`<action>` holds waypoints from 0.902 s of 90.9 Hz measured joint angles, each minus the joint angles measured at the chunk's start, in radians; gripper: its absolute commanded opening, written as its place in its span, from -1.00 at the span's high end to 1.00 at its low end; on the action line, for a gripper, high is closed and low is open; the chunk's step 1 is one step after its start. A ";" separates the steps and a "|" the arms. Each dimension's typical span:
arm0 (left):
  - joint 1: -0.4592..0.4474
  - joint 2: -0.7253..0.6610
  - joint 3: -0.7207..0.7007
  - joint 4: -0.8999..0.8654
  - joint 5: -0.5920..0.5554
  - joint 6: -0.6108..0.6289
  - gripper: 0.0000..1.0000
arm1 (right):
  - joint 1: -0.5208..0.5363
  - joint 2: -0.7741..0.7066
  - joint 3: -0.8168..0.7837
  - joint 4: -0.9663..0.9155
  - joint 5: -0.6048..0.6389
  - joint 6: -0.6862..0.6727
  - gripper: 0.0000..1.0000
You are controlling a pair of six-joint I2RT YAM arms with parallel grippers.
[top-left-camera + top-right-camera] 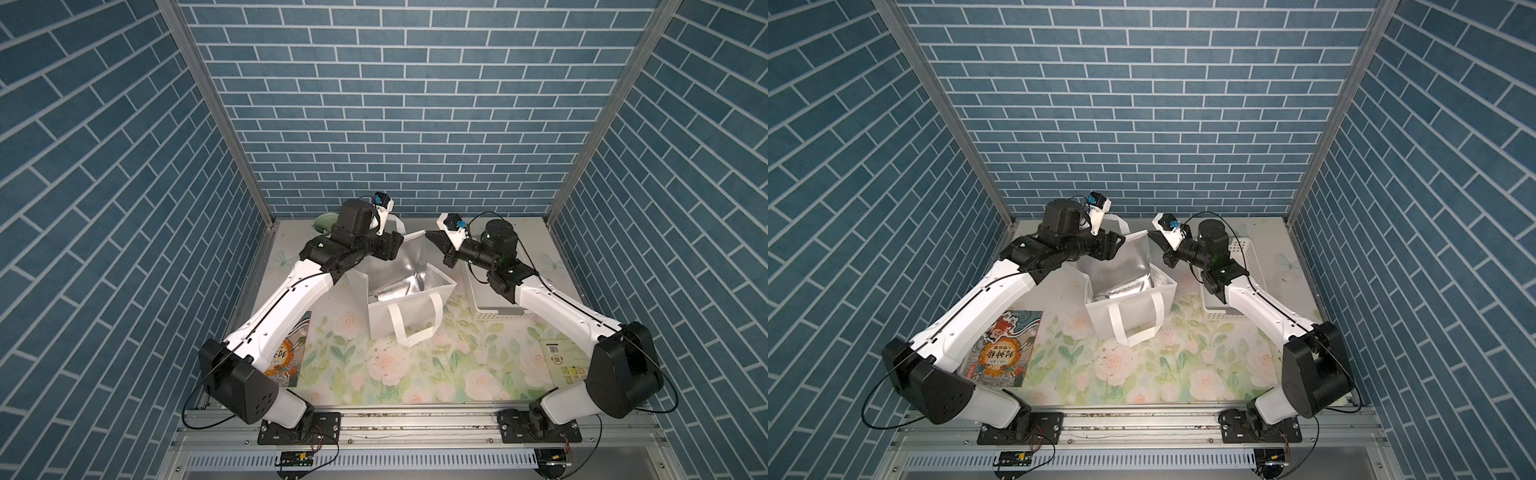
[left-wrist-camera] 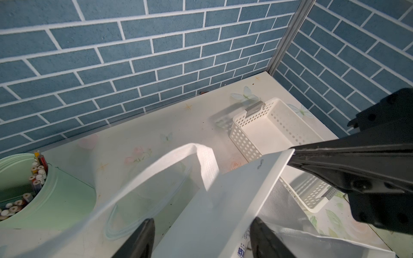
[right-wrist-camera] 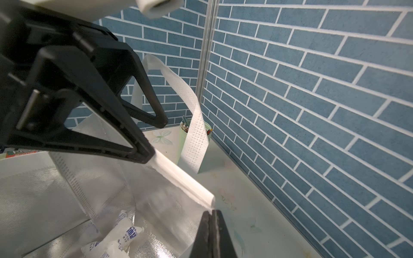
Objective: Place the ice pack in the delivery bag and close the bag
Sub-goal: Tear off the adhesive seal from the delivery bag.
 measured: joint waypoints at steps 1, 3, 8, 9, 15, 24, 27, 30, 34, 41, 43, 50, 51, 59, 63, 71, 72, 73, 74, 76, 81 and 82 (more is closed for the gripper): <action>0.000 0.000 0.000 0.000 0.000 0.000 -0.41 | 0.000 0.000 0.000 0.000 0.000 0.000 1.00; 0.000 0.000 0.000 0.000 0.000 -0.002 -0.41 | 0.000 0.000 0.000 0.000 -0.001 0.000 1.00; 0.000 0.000 0.000 0.000 0.004 -0.005 -0.39 | 0.001 0.000 0.000 0.000 -0.003 0.002 1.00; 0.000 0.000 0.000 0.000 0.005 -0.007 -0.39 | 0.002 0.000 0.000 0.000 -0.003 0.003 1.00; 0.000 0.000 0.000 0.001 0.007 -0.012 -0.37 | 0.006 0.000 0.000 0.000 -0.004 0.009 1.00; 0.000 0.000 0.000 0.005 0.008 -0.018 -0.34 | 0.013 -0.003 -0.001 0.000 0.000 0.019 1.00; 0.000 0.000 0.000 0.008 0.009 -0.021 -0.32 | 0.018 -0.004 -0.001 -0.001 0.004 0.019 1.00; 0.000 0.000 0.000 0.010 0.011 -0.023 -0.30 | 0.024 -0.006 -0.001 -0.002 0.011 0.020 1.00; 0.000 0.000 0.000 0.013 0.012 -0.027 -0.27 | 0.035 -0.010 -0.002 -0.004 0.021 0.023 1.00; 0.000 0.000 0.000 0.021 0.019 -0.036 -0.25 | 0.058 -0.018 -0.004 -0.009 0.042 0.026 1.00; 0.000 0.000 0.000 0.022 0.022 -0.037 -0.23 | 0.066 -0.021 -0.006 -0.010 0.051 0.026 1.00; 0.000 0.000 0.000 0.027 0.032 -0.044 -0.16 | 0.089 -0.028 -0.007 -0.019 0.075 0.026 1.00; 0.000 0.000 0.000 0.028 0.034 -0.047 -0.16 | 0.092 -0.029 -0.007 -0.021 0.079 0.026 1.00; 0.000 0.000 0.000 0.034 0.040 -0.052 -0.11 | 0.113 -0.033 -0.007 -0.032 0.105 0.026 1.00; 0.000 0.000 0.000 0.037 0.043 -0.056 -0.11 | 0.122 -0.034 -0.007 -0.038 0.117 0.026 1.00; 0.000 0.001 0.000 0.043 0.051 -0.063 -0.14 | 0.140 -0.035 -0.007 -0.042 0.134 0.026 1.00; 0.000 0.001 0.000 0.044 0.051 -0.063 -0.14 | 0.142 -0.035 -0.007 -0.043 0.137 0.026 1.00; 0.000 0.002 0.000 0.045 0.052 -0.063 -0.14 | 0.145 -0.035 -0.007 -0.045 0.137 0.026 1.00; 0.000 0.002 0.000 0.045 0.053 -0.064 -0.15 | 0.147 -0.035 -0.007 -0.046 0.141 0.026 1.00; 0.000 0.003 0.000 0.045 0.053 -0.064 -0.15 | 0.151 -0.036 -0.007 -0.048 0.144 0.026 1.00; 0.000 0.006 0.000 0.045 0.053 -0.067 -0.17 | 0.161 -0.038 -0.007 -0.054 0.151 0.026 1.00; 0.000 0.006 0.000 0.045 0.053 -0.067 -0.18 | 0.163 -0.038 -0.007 -0.055 0.153 0.026 1.00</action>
